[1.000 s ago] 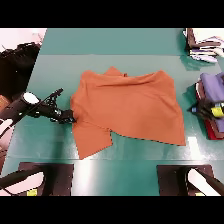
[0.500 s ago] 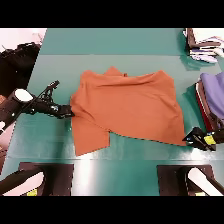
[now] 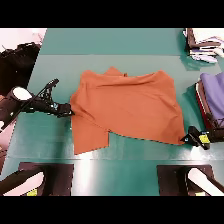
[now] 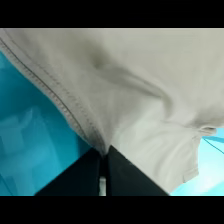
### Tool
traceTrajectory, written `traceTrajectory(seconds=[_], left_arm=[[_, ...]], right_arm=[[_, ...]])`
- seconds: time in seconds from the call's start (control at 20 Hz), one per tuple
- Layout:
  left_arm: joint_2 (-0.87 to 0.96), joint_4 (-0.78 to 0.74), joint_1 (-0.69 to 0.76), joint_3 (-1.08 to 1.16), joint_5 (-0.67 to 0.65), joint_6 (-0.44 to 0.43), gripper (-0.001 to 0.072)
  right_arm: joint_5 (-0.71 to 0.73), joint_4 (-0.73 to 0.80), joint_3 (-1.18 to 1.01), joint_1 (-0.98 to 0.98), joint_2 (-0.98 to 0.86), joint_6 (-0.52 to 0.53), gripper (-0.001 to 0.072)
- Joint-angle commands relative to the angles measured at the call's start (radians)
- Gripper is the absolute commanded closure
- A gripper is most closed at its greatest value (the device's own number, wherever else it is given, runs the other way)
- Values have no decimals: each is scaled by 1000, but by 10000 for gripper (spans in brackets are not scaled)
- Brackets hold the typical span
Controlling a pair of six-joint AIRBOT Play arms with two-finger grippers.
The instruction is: Fold the shirts.
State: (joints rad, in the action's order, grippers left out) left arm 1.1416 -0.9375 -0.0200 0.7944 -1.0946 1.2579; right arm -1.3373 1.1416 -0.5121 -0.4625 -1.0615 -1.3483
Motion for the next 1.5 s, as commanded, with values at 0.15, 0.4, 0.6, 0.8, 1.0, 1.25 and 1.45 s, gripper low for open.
traceTrajectory(seconds=[0.15,0.4,0.6,0.8,1.0,1.25,1.45], left_arm=[[-159,-100,-30,112,-74,78,683],[-298,-103,-111,587,-202,109,683],[-307,-103,-112,1063,-172,157,683],[-307,-106,-111,1384,-91,183,684],[-302,-106,-111,1411,-59,183,684],[-263,-104,-111,1126,-88,183,683],[-97,-94,-108,955,-181,181,682]], right_arm=[[-1,-51,-176,175,132,27,694],[7,-48,-727,261,256,-14,694],[5,-15,-1186,266,262,-16,695],[-24,105,-1468,265,262,-41,695],[-88,142,-1607,266,198,-58,695],[-114,105,-1449,267,78,-66,695],[-128,116,-1282,340,-94,-65,695]])
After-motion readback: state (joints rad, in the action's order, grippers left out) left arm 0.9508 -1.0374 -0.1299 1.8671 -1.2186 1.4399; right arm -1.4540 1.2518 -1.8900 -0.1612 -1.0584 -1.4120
